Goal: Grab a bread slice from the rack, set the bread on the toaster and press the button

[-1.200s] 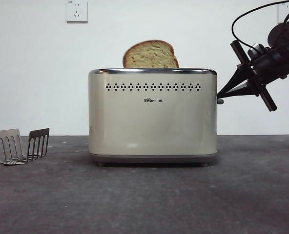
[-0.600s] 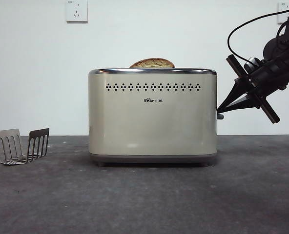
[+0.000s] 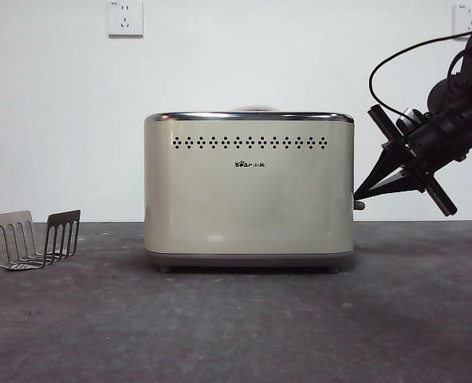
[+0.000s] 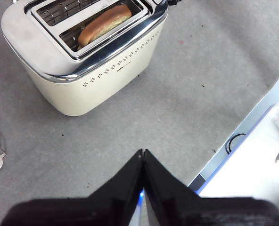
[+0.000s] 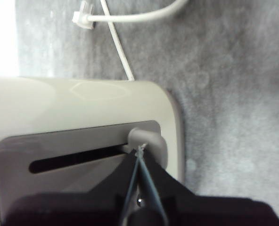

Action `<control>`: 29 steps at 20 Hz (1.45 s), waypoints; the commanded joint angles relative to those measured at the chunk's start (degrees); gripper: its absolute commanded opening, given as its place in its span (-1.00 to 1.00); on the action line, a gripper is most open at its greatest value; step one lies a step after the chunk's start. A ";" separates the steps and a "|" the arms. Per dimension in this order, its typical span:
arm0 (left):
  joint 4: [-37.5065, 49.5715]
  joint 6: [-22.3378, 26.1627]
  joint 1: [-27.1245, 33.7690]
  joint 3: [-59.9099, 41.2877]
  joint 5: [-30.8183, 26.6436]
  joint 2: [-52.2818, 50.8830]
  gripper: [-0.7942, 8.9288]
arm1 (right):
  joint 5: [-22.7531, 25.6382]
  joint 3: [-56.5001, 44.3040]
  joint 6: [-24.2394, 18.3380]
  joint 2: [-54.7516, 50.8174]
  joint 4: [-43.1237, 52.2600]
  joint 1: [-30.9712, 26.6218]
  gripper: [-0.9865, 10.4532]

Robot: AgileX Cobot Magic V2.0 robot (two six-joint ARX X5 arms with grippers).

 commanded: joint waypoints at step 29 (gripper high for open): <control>0.11 -0.50 -0.07 -0.26 -0.07 -0.11 -0.85 | 3.32 7.93 -2.47 -2.14 -7.76 0.98 -0.84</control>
